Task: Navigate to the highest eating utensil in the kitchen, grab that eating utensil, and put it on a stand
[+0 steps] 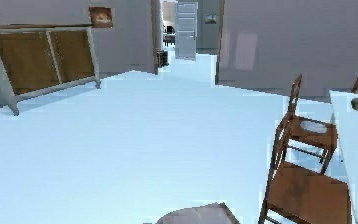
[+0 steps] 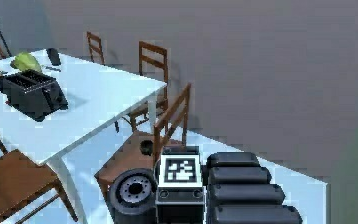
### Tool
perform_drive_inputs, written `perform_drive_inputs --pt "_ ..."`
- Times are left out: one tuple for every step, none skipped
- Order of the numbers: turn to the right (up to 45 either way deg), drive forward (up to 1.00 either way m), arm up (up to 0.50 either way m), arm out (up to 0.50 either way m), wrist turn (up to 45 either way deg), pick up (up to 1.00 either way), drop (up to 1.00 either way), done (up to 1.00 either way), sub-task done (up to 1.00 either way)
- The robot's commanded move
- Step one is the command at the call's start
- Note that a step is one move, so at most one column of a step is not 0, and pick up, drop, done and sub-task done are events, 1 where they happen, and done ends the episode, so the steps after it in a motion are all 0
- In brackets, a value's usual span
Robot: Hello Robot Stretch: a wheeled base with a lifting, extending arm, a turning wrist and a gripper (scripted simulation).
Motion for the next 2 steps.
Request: perform_drive_inputs --pt "0.0 1.00 0.00 0.00 0.0 0.00 0.00 0.00 0.00" --pt "-24.0 0.00 0.00 0.00 0.0 0.00 0.00 0.00 0.00"
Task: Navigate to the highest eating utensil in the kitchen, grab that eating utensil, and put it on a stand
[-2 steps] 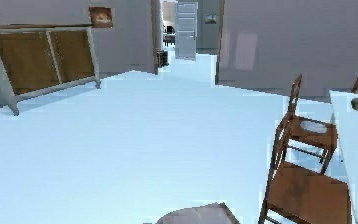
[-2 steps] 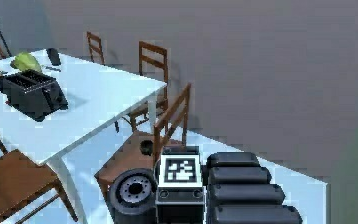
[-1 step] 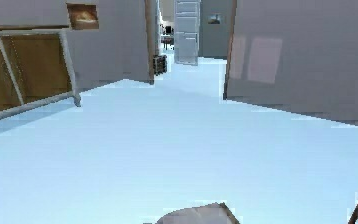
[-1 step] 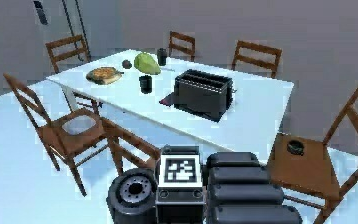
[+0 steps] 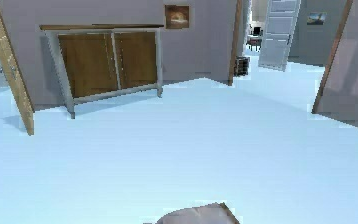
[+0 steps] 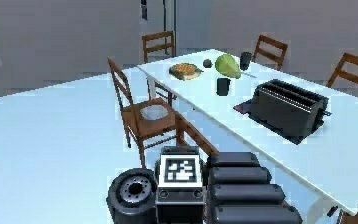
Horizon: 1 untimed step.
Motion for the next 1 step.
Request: perform_drive_inputs --pt "0.0 0.05 0.00 0.00 0.0 0.00 0.00 0.00 0.00"
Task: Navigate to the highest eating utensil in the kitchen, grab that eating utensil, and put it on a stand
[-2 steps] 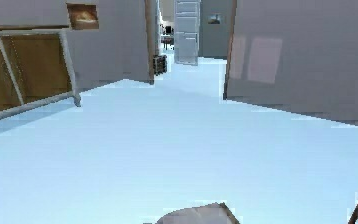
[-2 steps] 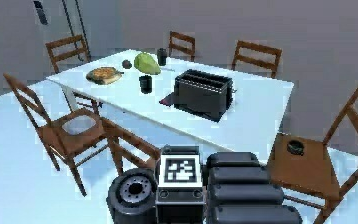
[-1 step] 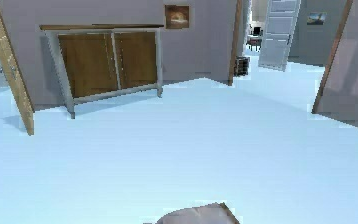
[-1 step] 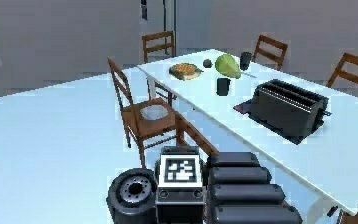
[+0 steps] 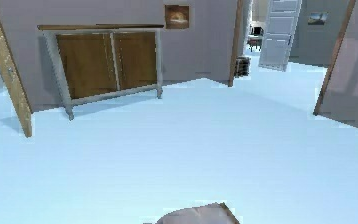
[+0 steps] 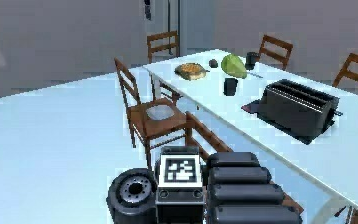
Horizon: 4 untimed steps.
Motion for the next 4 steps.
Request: perform_drive_inputs --pt "21.0 0.00 0.00 0.00 0.0 0.00 0.00 0.00 0.00" --pt "0.0 1.00 0.00 0.00 0.0 0.00 0.00 0.00 0.00" --pt "0.0 1.00 0.00 0.00 0.0 0.00 0.00 0.00 0.00" --pt "0.0 1.00 0.00 0.00 0.0 0.00 0.00 0.00 0.00"
